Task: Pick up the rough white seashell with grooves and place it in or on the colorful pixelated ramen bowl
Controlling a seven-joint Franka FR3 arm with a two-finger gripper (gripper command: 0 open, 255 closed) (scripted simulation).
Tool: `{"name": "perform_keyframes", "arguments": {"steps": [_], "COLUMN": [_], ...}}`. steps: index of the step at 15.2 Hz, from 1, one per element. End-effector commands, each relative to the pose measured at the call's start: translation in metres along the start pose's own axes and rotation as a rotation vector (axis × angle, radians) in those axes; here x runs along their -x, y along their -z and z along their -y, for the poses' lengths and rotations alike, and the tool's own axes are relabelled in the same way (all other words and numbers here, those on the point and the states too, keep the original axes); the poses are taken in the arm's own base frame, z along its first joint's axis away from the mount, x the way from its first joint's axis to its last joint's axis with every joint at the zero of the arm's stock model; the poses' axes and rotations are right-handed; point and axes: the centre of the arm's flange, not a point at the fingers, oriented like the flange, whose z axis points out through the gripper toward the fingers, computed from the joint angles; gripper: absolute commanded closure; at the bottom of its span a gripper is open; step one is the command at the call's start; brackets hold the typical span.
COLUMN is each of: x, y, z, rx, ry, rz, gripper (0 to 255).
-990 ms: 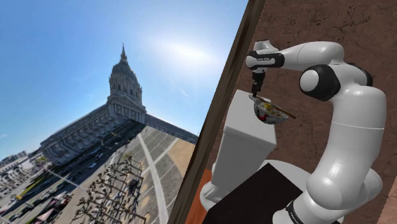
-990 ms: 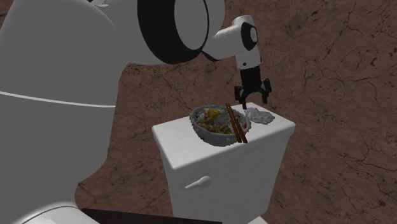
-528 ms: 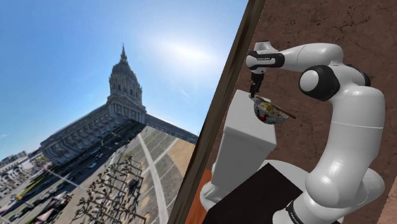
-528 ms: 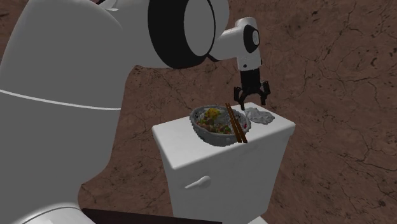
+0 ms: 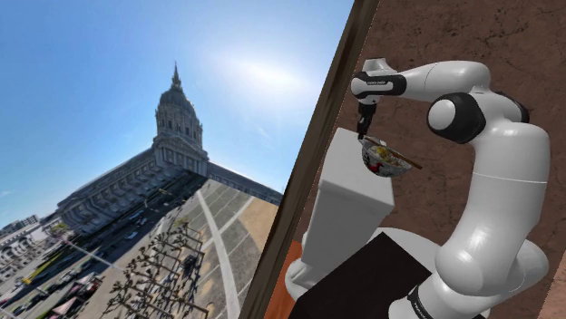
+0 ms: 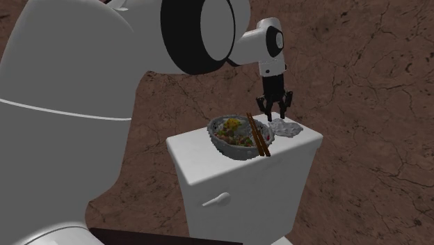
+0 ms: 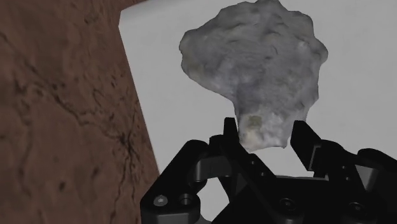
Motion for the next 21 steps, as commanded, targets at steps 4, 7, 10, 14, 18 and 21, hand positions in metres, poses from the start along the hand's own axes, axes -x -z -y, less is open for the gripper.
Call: {"name": "perform_keyframes", "arguments": {"steps": [4, 7, 10, 14, 18, 21], "x": [-0.008, -0.004, 0.006, 0.066, 0.06, 0.058], "y": [0.003, 0.018, 0.015, 0.008, -0.013, -0.021], "z": [0.004, 0.001, -0.005, 0.012, 0.011, 0.011], "rx": [-0.022, -0.022, 0.034, 0.047, 0.047, 0.047], "ry": [0.012, 0.012, 0.021, -0.075, -0.075, -0.075], "rz": [-0.005, -0.005, 0.051, -0.251, -0.251, -0.251], "gripper": [255, 255, 0, 0, 0, 0]}}
